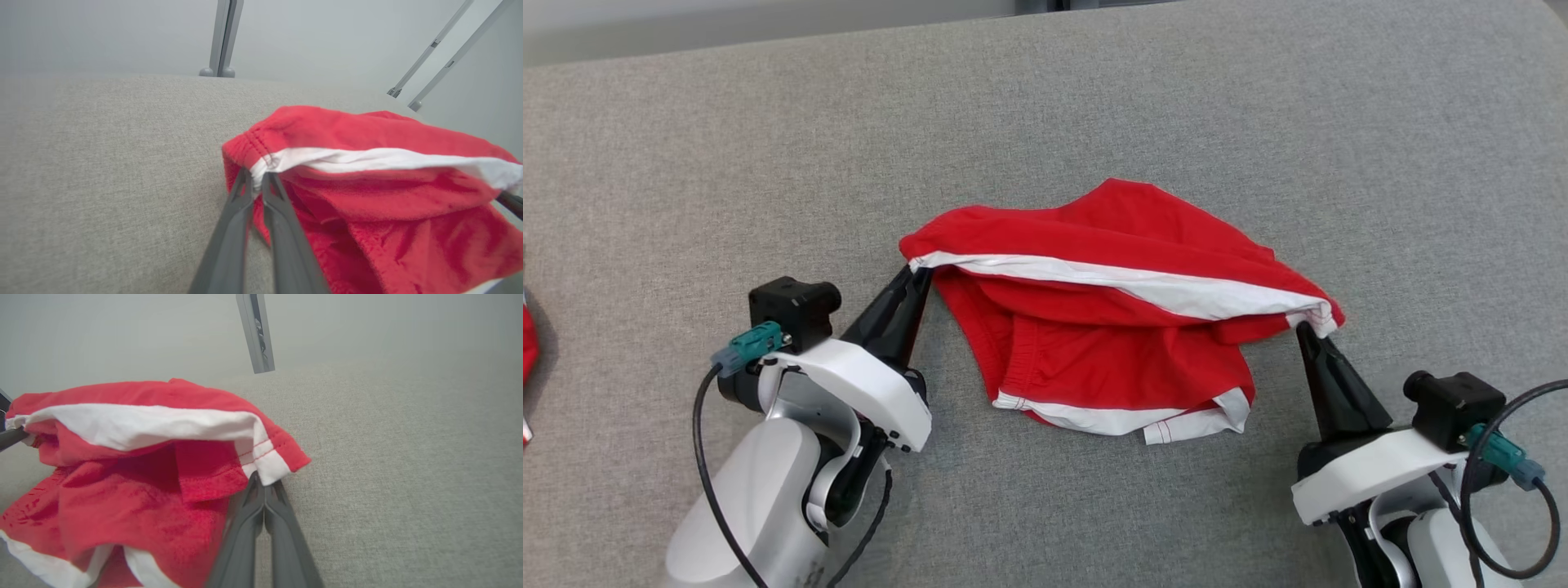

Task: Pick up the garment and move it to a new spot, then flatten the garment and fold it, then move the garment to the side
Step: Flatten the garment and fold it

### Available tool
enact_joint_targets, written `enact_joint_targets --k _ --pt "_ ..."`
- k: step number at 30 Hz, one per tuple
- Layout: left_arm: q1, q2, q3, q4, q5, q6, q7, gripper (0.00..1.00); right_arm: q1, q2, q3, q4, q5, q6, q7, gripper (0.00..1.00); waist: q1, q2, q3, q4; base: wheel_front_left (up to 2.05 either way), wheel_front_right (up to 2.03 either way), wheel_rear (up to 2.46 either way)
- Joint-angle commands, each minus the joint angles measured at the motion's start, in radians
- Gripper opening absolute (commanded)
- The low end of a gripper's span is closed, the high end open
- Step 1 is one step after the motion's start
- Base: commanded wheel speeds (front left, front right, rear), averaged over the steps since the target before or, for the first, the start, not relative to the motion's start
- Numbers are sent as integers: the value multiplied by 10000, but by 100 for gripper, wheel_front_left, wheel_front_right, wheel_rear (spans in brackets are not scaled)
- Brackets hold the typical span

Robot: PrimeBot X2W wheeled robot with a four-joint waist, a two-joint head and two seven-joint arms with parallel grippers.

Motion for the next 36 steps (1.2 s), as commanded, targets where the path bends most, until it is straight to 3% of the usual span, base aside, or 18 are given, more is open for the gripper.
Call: enact_joint_targets --k 1,10,24,36 --pt "-214 127 65 -114 37 28 -138 0 -149 -70 -70 -159 -28 20 -146 0 0 0 -39 11 0 0 0" --pt "-325 553 233 -1491 165 154 -131 0 -720 -81 -452 -1519 -738 20 57 0 0 0 -446 124 0 0 0" --pt "-1978 1780 773 -3863 504 340 1080 0 -2878 -1138 -1466 -3660 -1047 19 1237 0 0 0 -1626 824 0 0 0" --pt "-2573 1981 885 -4589 351 486 1658 0 -3824 -1137 -1710 -3586 -406 19 1532 0 0 0 -1514 785 0 0 0"
